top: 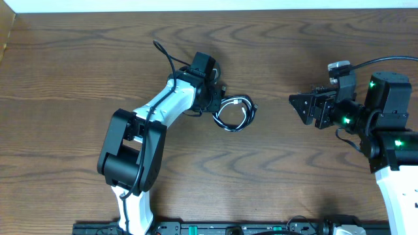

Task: Untangle cables

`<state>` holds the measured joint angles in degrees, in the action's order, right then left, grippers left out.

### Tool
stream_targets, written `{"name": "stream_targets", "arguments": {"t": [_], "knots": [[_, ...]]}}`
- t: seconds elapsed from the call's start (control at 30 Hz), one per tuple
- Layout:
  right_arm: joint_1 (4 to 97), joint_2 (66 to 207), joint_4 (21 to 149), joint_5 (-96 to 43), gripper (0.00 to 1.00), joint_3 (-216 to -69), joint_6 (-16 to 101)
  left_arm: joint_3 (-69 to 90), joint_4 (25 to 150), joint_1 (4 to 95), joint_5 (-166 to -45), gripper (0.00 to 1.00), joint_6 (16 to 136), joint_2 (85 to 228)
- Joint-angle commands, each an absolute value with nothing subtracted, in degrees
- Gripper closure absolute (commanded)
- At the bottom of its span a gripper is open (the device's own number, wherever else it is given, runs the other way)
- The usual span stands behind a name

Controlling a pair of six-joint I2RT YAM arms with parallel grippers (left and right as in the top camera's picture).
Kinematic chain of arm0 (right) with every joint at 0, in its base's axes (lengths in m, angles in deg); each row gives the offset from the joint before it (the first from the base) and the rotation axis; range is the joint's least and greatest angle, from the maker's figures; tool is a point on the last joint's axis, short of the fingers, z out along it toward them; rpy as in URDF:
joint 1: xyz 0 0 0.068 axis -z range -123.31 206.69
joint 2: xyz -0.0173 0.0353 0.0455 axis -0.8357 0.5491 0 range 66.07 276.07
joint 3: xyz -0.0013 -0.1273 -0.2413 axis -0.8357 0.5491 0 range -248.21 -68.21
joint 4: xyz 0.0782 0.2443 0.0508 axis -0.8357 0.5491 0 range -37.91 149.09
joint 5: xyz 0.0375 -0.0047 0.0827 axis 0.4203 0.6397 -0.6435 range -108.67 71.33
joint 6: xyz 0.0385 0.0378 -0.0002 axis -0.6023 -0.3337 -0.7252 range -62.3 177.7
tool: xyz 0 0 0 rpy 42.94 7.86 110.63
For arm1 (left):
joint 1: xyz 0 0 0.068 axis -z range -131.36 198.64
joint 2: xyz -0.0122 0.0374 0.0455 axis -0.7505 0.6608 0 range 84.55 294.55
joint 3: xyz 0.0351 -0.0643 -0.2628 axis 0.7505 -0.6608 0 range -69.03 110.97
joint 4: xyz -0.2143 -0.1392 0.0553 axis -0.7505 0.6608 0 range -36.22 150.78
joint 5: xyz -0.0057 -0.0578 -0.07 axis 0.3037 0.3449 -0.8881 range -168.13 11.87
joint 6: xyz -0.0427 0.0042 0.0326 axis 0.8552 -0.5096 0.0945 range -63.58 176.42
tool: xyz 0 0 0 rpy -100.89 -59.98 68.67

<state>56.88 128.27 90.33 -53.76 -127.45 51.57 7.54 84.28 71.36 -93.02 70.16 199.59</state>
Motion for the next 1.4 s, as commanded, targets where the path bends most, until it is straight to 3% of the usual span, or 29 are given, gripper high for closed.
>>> {"name": "stream_targets", "arguments": {"t": [0.0, 0.7, 0.93, 1.37], "knots": [[56.27, 128.35, 90.41, -53.69, 0.27, -128.46, 50.87, 6.3, 84.17, 71.6, -93.74, 0.73, 70.71, 200.31], [56.27, 128.35, 90.48, -53.3, 0.25, -128.46, 50.87, -2.19, 74.18, 75.14, -91.67, 0.78, 72.0, 200.31], [56.27, 128.35, 90.67, -52.58, 0.25, -128.46, 50.87, -2.19, 73.99, 80.76, -83.14, 0.92, 76.17, 200.31], [56.27, 128.35, 91.46, -50.22, 0.25, -128.46, 50.74, -2.03, 71.41, 84.8, -83.34, 0.93, 80.28, 199.15]]}}
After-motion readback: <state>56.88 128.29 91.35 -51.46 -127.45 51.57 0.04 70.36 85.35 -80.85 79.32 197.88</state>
